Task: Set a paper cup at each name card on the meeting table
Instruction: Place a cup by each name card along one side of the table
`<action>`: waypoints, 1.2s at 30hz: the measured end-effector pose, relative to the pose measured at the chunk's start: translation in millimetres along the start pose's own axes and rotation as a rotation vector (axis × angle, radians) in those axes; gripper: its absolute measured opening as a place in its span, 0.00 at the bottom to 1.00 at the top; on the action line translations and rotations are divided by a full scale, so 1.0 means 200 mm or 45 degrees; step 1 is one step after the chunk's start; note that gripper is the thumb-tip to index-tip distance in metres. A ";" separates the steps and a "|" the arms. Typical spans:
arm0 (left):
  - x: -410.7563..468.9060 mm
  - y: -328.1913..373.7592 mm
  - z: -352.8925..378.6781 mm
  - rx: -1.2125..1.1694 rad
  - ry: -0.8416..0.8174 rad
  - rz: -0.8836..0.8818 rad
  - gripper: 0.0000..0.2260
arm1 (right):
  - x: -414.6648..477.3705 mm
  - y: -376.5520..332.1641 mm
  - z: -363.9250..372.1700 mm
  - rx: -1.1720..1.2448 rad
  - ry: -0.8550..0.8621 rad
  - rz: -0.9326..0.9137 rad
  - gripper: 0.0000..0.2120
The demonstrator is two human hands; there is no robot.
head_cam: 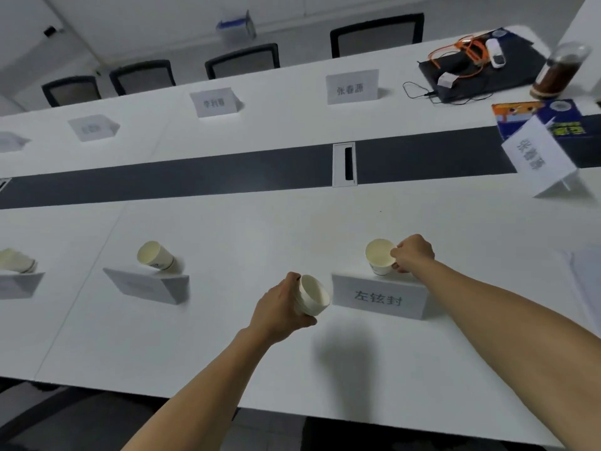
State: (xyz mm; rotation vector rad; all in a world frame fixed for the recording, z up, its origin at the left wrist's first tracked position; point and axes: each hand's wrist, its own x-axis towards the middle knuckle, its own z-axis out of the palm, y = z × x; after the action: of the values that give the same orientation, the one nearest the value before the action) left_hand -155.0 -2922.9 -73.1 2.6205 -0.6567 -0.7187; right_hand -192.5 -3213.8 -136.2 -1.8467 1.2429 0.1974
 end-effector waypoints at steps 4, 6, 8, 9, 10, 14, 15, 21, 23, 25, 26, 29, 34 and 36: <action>-0.06 0.01 0.02 -0.008 -0.006 -0.014 0.33 | -0.03 0.01 -0.02 -0.031 -0.010 0.043 0.07; -0.08 0.03 0.01 0.000 -0.002 0.014 0.33 | -0.06 0.02 -0.05 -0.035 0.007 0.030 0.08; -0.11 0.05 0.00 0.008 0.009 0.058 0.33 | -0.12 0.04 -0.09 -0.040 0.037 -0.003 0.09; -0.12 0.07 -0.01 0.012 0.017 0.089 0.33 | -0.16 0.05 -0.12 -0.047 0.051 -0.028 0.09; -0.14 0.08 -0.02 0.015 0.023 0.127 0.33 | -0.21 0.07 -0.15 -0.064 0.062 -0.053 0.10; -0.20 0.17 -0.02 0.041 0.012 0.306 0.33 | -0.49 0.18 -0.28 -0.227 0.166 -0.155 0.12; -0.20 0.21 -0.01 0.058 -0.001 0.352 0.33 | -0.56 0.22 -0.30 -0.268 0.200 -0.176 0.12; -0.31 0.60 0.21 0.094 -0.123 0.653 0.34 | -0.94 0.65 -0.61 -0.426 0.344 -0.168 0.14; -0.37 0.76 0.31 0.092 -0.182 0.737 0.33 | -1.05 0.82 -0.76 -0.423 0.408 -0.104 0.13; -0.46 0.96 0.43 0.146 -0.231 0.853 0.34 | -1.16 1.04 -0.93 -0.376 0.481 -0.013 0.13; -0.46 1.00 0.45 0.161 -0.234 0.869 0.34 | -1.17 1.08 -0.96 -0.361 0.491 -0.003 0.13; -0.55 1.28 0.60 0.247 -0.253 0.981 0.34 | -1.28 1.35 -1.17 -0.296 0.560 0.071 0.10; -0.72 1.85 0.90 0.280 -0.258 1.117 0.32 | -1.36 1.81 -1.59 -0.235 0.673 0.119 0.09; -0.80 2.09 1.06 0.273 -0.264 1.158 0.33 | -1.38 2.00 -1.79 -0.241 0.705 0.137 0.09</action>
State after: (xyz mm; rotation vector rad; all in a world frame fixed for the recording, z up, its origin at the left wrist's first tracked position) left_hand -535.5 -3232.2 -0.8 2.0483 -1.8802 -0.6270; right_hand -766.5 -3335.8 5.8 -2.0761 1.7511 -0.1582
